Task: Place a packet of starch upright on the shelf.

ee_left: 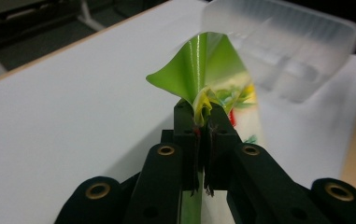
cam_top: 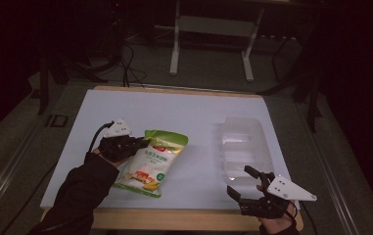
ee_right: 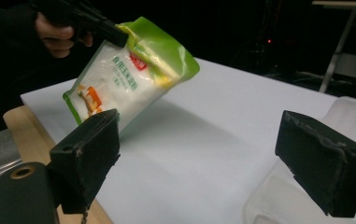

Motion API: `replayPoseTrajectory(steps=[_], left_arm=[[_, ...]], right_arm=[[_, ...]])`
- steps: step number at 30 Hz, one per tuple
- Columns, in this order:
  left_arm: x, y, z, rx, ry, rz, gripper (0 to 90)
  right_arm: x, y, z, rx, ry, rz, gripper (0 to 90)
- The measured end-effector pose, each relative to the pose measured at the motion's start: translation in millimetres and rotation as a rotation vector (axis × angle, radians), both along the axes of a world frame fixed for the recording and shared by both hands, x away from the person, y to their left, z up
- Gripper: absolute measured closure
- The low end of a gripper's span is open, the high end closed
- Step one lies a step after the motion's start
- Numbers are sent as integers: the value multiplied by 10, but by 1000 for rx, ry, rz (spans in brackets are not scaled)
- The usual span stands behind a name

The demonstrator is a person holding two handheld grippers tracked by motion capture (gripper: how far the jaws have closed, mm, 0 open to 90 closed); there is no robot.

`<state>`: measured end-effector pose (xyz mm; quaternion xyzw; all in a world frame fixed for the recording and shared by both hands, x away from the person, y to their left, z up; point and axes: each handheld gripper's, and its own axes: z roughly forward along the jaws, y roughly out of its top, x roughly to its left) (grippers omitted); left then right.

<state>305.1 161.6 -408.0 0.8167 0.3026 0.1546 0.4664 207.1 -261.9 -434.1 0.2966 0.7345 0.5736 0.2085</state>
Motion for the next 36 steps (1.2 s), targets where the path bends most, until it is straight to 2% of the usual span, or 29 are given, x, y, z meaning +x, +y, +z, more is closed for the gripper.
replayPoseTrajectory(steps=[4,7,10,14,16,18,19,21,26,28,29,32,33,36], left_arm=[[-97,-82,127,-28,-28,-48,862],[-151,-157,210,-41,-59,-67,863],[-180,-204,297,-71,-94,-75,863],[-173,-235,427,-141,-115,-90,864],[-191,-281,495,-172,-142,-98,864],[-199,-309,530,-186,-149,-106,864],[-214,-364,592,-214,-170,-119,864],[-221,-416,642,-241,-179,-129,864],[-230,-515,719,-253,-200,-143,864],[-237,-574,748,-279,-197,-157,864],[-237,-595,754,-291,-188,-171,864],[-258,-682,761,-285,-194,-190,863],[-274,-715,755,-278,-211,-183,863],[-288,-801,726,-264,-222,-202,863]], right_arm=[[5,-25,60,1,-5,-4,136],[5,-21,71,-18,-1,-2,141],[16,-14,92,-9,6,10,141],[52,-12,179,2,-16,18,146],[79,-7,241,3,-32,28,174],[118,21,307,15,-32,44,174],[139,41,341,18,-34,51,181],[171,92,406,24,-52,73,203],[326,249,538,22,-72,119,217],[396,301,568,16,-79,126,227],[437,324,575,16,-73,139,227],[556,387,574,17,-35,131,229],[592,405,569,22,-23,133,229],[657,455,550,18,-12,139,252]])
